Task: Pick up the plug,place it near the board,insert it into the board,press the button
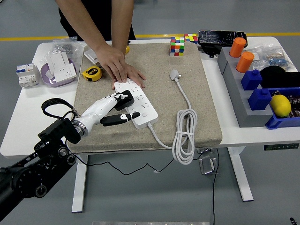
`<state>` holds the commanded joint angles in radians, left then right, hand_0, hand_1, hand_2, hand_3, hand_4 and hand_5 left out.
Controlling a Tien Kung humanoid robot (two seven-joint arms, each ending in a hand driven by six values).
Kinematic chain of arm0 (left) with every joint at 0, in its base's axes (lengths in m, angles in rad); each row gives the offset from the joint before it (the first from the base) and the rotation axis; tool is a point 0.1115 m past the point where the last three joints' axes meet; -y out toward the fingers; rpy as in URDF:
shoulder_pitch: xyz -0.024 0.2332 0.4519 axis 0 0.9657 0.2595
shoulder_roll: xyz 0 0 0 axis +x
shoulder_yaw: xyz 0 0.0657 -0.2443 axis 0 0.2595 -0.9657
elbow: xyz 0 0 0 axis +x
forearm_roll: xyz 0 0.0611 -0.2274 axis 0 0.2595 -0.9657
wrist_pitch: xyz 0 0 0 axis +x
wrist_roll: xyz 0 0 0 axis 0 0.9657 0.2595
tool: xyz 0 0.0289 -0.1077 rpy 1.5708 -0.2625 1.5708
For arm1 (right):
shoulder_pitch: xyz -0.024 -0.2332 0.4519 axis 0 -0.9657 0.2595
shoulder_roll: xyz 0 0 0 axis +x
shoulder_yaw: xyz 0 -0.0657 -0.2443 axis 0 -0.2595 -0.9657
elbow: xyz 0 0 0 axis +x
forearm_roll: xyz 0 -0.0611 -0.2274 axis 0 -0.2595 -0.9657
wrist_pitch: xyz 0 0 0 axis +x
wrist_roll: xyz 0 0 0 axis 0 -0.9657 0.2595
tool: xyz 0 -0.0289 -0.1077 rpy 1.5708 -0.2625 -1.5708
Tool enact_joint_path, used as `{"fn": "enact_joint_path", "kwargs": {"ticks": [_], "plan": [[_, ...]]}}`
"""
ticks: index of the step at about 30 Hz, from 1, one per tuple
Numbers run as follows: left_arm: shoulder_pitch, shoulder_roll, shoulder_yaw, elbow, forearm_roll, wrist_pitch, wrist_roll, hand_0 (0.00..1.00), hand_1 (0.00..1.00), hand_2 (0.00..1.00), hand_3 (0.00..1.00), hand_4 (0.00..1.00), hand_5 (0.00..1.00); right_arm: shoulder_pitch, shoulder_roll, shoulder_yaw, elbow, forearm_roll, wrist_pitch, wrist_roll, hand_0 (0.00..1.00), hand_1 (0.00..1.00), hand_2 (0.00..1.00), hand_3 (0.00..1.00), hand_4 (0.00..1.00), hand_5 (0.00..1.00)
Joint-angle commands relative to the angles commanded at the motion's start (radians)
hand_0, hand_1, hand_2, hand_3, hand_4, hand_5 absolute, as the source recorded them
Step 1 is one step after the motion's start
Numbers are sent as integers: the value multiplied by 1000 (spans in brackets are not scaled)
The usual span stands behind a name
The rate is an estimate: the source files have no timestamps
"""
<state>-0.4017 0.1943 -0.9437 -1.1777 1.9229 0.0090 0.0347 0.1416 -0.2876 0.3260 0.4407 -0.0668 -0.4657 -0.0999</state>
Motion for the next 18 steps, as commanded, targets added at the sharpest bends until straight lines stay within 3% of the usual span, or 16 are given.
{"fn": "enact_joint_path", "kwargs": {"ticks": [18], "plan": [[-52, -4, 47, 43, 14, -1, -9, 998, 998, 949, 902, 998, 998, 3, -1, -1, 0, 1, 0, 1, 944, 843, 781, 794, 998, 998]]}}
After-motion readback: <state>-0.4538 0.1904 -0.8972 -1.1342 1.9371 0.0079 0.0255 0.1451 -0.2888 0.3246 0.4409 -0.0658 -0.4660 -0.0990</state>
